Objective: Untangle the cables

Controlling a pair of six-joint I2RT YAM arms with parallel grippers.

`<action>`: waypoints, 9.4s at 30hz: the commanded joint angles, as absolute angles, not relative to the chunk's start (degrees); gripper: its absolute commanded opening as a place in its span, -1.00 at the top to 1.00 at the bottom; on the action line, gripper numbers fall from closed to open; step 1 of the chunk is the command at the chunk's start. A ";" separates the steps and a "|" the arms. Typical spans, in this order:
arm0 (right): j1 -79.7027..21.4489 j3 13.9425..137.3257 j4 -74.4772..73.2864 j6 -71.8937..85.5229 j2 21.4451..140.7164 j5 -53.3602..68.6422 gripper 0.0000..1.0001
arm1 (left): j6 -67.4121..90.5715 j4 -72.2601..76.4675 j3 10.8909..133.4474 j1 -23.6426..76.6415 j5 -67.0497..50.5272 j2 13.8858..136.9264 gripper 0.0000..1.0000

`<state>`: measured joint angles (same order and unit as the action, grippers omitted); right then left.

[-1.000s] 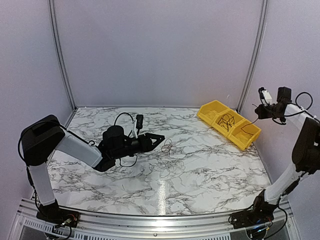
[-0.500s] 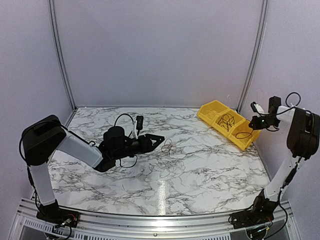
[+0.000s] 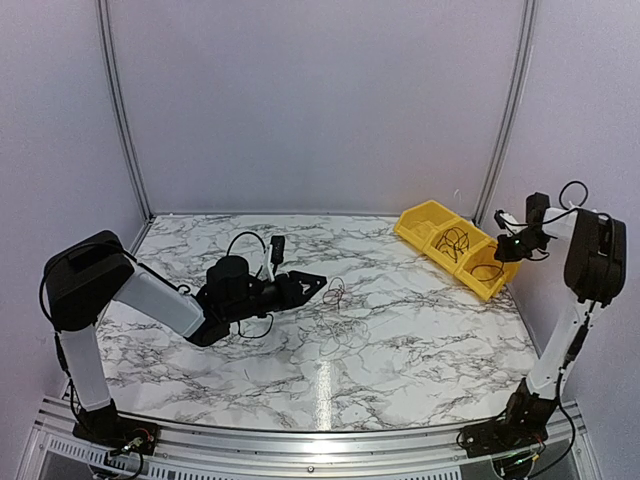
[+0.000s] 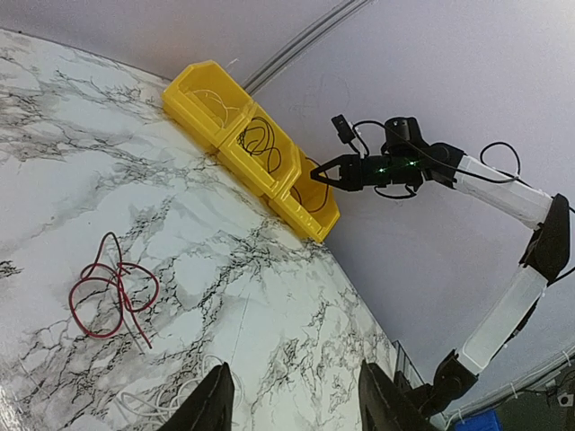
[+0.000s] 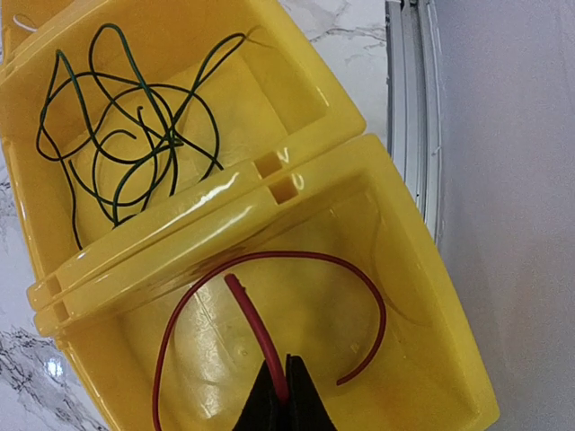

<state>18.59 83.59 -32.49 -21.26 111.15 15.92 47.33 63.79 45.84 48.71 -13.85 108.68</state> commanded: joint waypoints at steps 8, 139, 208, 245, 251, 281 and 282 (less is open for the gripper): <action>18.02 85.52 -33.59 -20.98 108.47 12.33 0.35 | 47.19 63.59 45.24 48.75 -13.10 109.50 0.02; -21.22 78.14 -32.34 -22.29 98.79 45.55 0.55 | 12.15 22.94 84.08 52.94 -13.10 116.19 1.00; -20.83 75.28 -25.23 -19.14 90.98 40.34 1.00 | 39.30 61.23 75.94 53.23 -9.22 126.69 0.25; -20.66 81.76 -30.38 -19.37 85.55 52.41 1.00 | 46.04 50.32 82.73 52.90 4.54 135.83 0.73; -12.78 85.11 -32.23 -17.81 82.02 55.82 1.00 | 44.56 50.10 76.72 51.36 4.02 132.48 0.73; 15.99 77.93 -39.27 -27.06 94.56 13.96 1.00 | 19.01 -3.79 75.15 46.25 5.59 98.56 -0.06; 16.00 78.14 -39.02 -26.71 95.65 12.96 1.00 | 19.02 -3.30 74.49 46.05 5.47 98.44 -0.06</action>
<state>15.62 77.62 -38.48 -26.70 92.64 19.40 22.96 3.16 76.97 47.22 2.39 99.59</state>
